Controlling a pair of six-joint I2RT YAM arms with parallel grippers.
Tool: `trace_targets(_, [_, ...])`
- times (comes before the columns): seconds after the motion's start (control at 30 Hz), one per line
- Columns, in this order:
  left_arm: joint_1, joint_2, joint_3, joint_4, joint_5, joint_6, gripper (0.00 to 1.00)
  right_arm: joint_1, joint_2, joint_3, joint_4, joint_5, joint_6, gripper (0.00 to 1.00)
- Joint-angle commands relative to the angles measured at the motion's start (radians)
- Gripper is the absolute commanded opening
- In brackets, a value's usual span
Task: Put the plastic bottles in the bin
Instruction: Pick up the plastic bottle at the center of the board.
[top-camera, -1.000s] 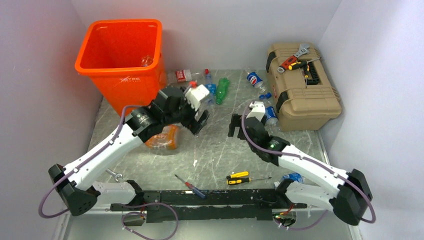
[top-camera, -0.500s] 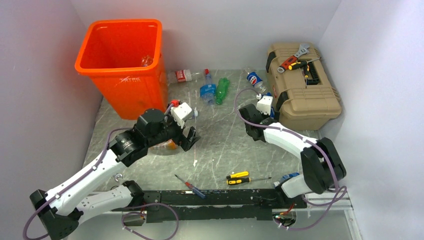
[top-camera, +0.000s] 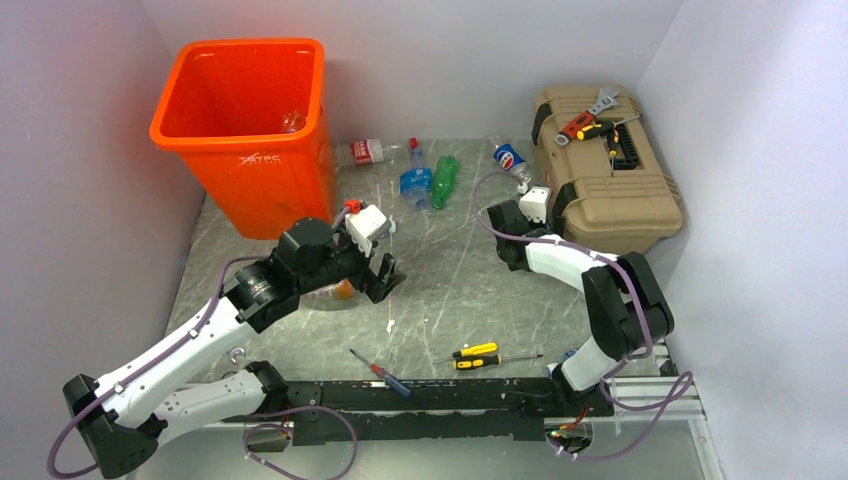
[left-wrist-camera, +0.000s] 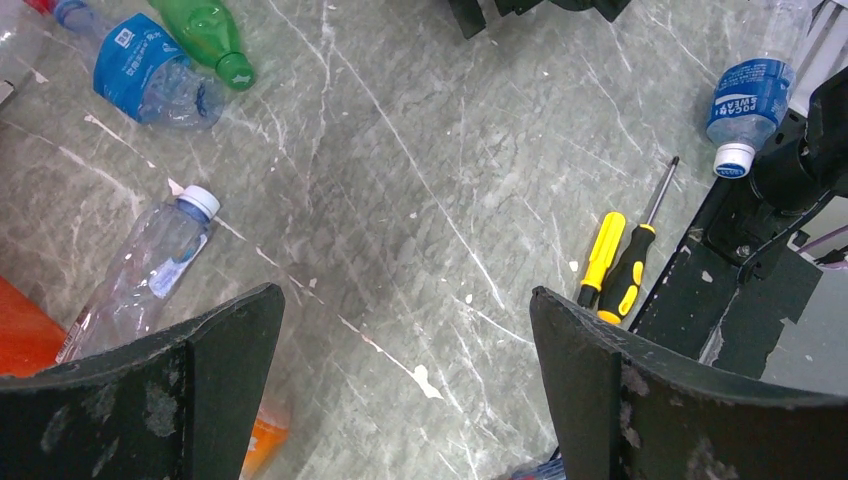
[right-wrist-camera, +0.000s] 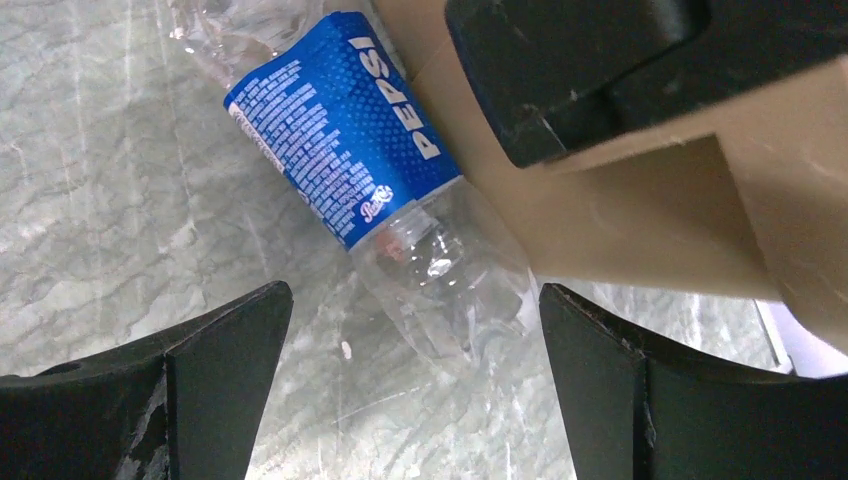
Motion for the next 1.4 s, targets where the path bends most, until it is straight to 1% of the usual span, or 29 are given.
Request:
trace_targets(0.0, [-0.008,-0.023,0.008,0.040,0.021,-0.022,0.98,-0.038,0.017,0.050,0.070,-0.103,-0.061,0.99])
trace_targets(0.23, [-0.009,-0.031,0.010,0.037,0.029,-0.020,0.98,-0.099,0.112,0.132,-0.047,-0.304,-0.041,0.99])
trace_targets(0.3, [-0.011,-0.028,0.011,0.033,0.027,-0.021,0.98,-0.103,0.141,0.155,-0.089,-0.335,-0.030,0.99])
trace_targets(0.43, [-0.013,-0.024,0.011,0.033,0.028,-0.019,0.98,-0.092,0.119,0.134,-0.101,-0.422,0.003,0.96])
trace_targets(0.57, [-0.013,-0.015,0.012,0.033,0.029,-0.022,0.98,-0.067,0.097,0.116,-0.112,-0.424,0.025,0.95])
trace_targets(0.7, [-0.013,-0.005,0.013,0.031,0.030,-0.024,0.98,-0.069,0.091,0.126,-0.124,-0.413,0.019,0.99])
trace_targets(0.83, [-0.014,-0.003,0.014,0.027,0.020,-0.022,0.98,-0.085,0.142,0.191,-0.167,-0.397,0.013,1.00])
trace_targets(1.07, [-0.019,0.001,0.016,0.017,0.007,-0.016,0.98,-0.125,0.237,0.297,-0.206,-0.463,-0.018,1.00])
trace_targets(1.23, [-0.024,0.003,0.018,0.011,-0.002,-0.010,0.98,-0.139,0.277,0.323,-0.211,-0.514,-0.037,0.96])
trace_targets(1.33, [-0.024,0.003,0.018,0.010,-0.006,-0.009,0.98,-0.139,0.276,0.309,-0.198,-0.544,-0.037,0.92])
trace_targets(1.37, [-0.023,0.004,0.020,0.009,-0.007,-0.009,0.98,-0.139,0.272,0.300,-0.194,-0.557,-0.036,0.89])
